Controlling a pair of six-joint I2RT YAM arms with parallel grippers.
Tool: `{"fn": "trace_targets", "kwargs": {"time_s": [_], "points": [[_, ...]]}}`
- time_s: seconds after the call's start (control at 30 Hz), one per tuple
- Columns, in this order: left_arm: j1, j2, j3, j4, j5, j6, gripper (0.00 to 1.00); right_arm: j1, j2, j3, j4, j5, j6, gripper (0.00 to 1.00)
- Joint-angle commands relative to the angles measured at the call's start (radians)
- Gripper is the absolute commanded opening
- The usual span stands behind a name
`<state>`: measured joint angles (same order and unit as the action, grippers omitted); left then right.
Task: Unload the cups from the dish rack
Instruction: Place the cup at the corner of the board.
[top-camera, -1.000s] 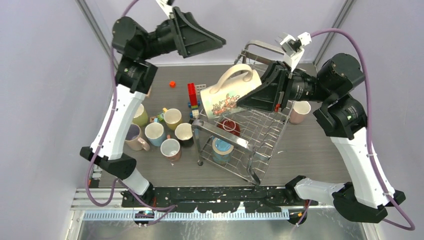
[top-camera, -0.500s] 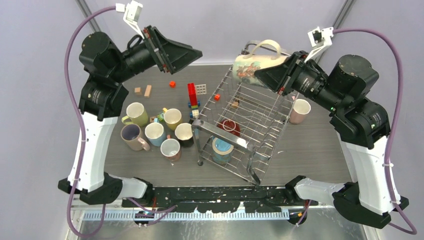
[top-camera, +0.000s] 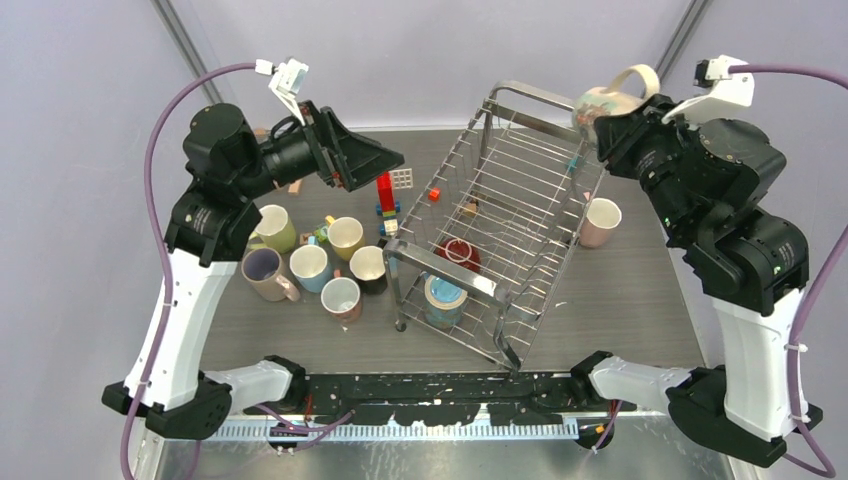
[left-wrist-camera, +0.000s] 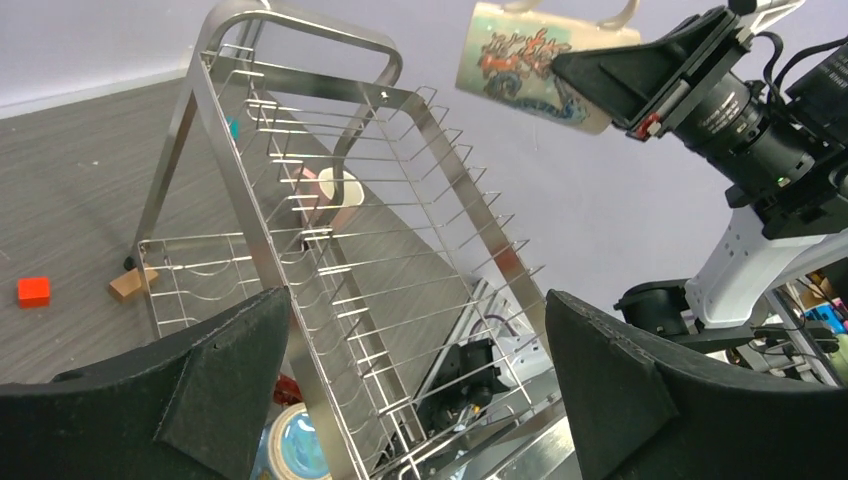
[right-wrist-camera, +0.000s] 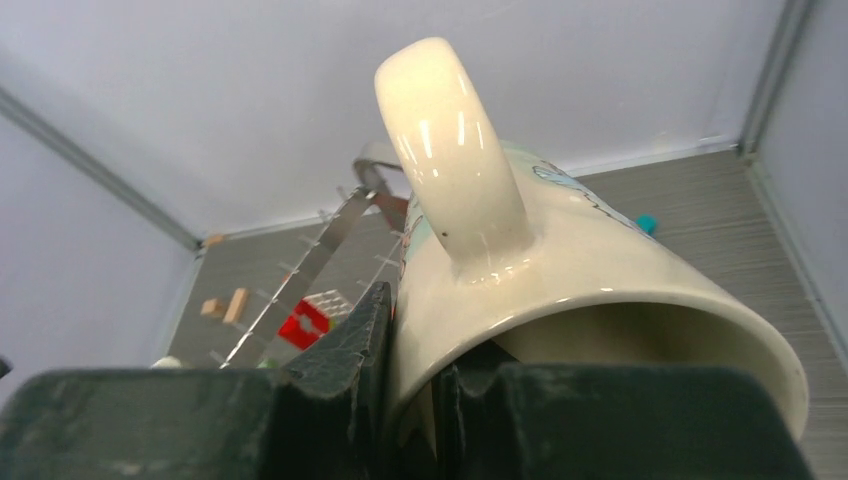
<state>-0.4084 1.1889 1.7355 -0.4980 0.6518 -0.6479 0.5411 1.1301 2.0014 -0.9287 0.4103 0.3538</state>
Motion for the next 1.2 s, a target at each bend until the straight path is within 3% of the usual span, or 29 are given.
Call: {"fn": "trace_targets", "kwargs": {"time_s": [0.0, 0.3, 0.67, 0.77, 0.9, 1.17], "points": [[0.001, -0.048, -0.025, 0.014, 0.025, 0.037, 1.00, 0.002, -0.025, 0.072, 0.166, 0.223, -0.084, 0.01], [0.000, -0.057, -0.067, 0.036, 0.079, 0.047, 1.00, 0.002, 0.037, 0.137, 0.104, 0.469, -0.144, 0.01], [0.000, -0.065, -0.113, 0.036, 0.086, 0.080, 1.00, -0.027, 0.065, 0.017, -0.030, 0.650, -0.083, 0.01], [0.000, -0.079, -0.124, 0.026, 0.027, 0.099, 1.00, -0.144, 0.076, -0.015, -0.098, 0.554, -0.017, 0.01], [0.000, -0.087, -0.122, -0.019, -0.087, 0.122, 1.00, -0.403, 0.090, -0.072, -0.166, 0.271, 0.051, 0.01], [0.000, -0.076, -0.117, -0.102, -0.250, 0.196, 1.00, -0.641, 0.086, -0.321, -0.175, 0.082, 0.141, 0.01]]}}
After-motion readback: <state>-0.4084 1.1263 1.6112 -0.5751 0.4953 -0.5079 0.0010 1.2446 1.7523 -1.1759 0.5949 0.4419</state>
